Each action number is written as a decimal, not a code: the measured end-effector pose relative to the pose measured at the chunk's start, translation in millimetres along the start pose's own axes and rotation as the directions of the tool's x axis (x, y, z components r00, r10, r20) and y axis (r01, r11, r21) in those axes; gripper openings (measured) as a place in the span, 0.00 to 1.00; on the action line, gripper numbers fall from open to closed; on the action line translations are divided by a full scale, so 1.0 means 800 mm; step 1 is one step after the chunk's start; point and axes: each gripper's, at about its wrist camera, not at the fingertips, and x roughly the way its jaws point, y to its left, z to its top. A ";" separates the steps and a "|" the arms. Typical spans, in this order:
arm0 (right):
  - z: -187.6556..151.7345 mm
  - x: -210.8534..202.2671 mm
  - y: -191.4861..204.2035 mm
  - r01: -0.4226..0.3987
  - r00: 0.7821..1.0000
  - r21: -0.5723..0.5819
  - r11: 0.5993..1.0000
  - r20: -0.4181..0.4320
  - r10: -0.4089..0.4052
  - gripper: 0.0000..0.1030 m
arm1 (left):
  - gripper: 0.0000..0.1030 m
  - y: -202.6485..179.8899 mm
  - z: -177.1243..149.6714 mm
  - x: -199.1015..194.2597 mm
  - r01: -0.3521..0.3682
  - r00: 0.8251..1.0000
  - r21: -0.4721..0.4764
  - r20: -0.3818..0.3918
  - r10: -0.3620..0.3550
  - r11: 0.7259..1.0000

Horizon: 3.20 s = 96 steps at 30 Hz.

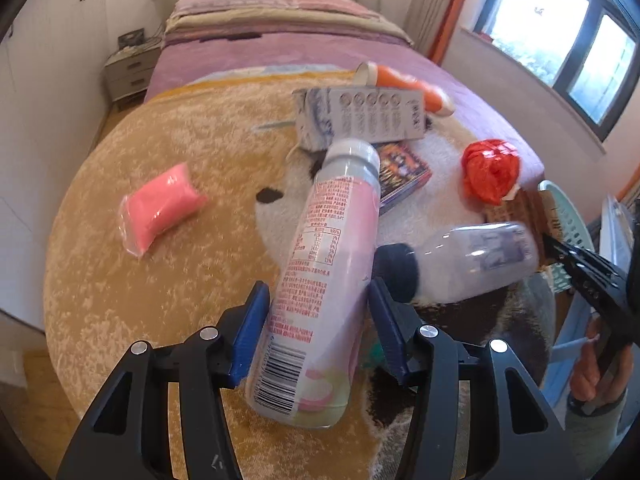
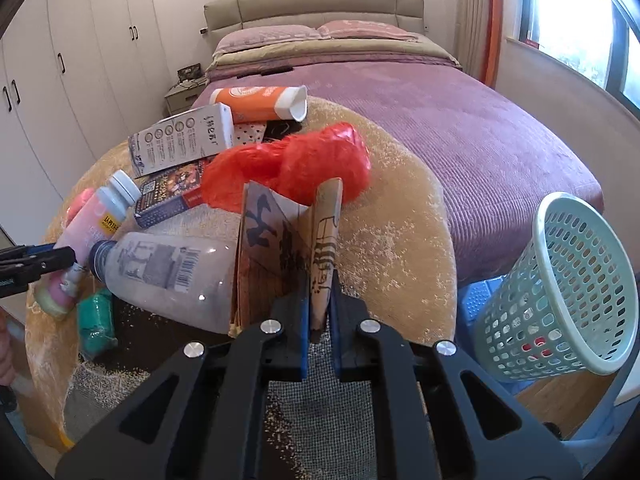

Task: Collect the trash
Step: 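Grasp the pink bottle with the left gripper while the right grasps the cardboard, then carry both items over the blue basket and open both grippers to drop them, then grasp the clear plastic bottle with the right gripper while the left grasps the pink packet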

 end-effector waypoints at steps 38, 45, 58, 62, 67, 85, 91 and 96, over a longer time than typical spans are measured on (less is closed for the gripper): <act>0.023 -0.116 -0.154 0.030 0.953 0.231 0.973 0.288 -0.098 0.05 | 0.45 -0.249 0.084 -0.029 0.223 0.922 0.219 0.269 -0.279 0.950; 0.016 -0.100 -0.248 0.189 0.934 0.374 0.908 0.217 -0.284 0.05 | 0.45 -0.365 0.105 0.020 0.296 0.910 0.302 0.199 -0.364 0.906; -0.021 -0.037 -0.371 0.325 0.924 0.535 0.779 -0.003 -0.383 0.05 | 0.45 -0.510 0.100 0.148 0.451 0.878 0.319 0.010 -0.479 0.833; -0.031 -0.027 -0.394 0.348 0.920 0.557 0.754 -0.048 -0.390 0.08 | 0.50 -0.536 0.096 0.169 0.458 0.875 0.335 -0.010 -0.483 0.823; -0.042 -0.028 -0.407 0.368 0.914 0.570 0.735 -0.077 -0.398 0.27 | 0.64 -0.536 0.091 0.157 0.460 0.868 0.360 0.010 -0.496 0.812; 0.017 -0.110 -0.214 0.179 0.935 0.357 0.917 0.230 -0.272 0.48 | 0.68 -0.346 0.068 -0.015 0.379 0.830 0.272 0.321 -0.455 0.884; 0.032 -0.104 -0.119 0.031 0.957 0.212 0.977 0.275 -0.090 0.48 | 0.68 -0.231 0.054 -0.061 0.237 0.864 0.136 0.424 -0.272 0.962; 0.045 -0.078 -0.042 -0.106 0.967 0.077 0.991 0.241 0.085 0.48 | 0.69 -0.127 0.045 -0.085 0.078 0.885 0.000 0.461 -0.069 0.997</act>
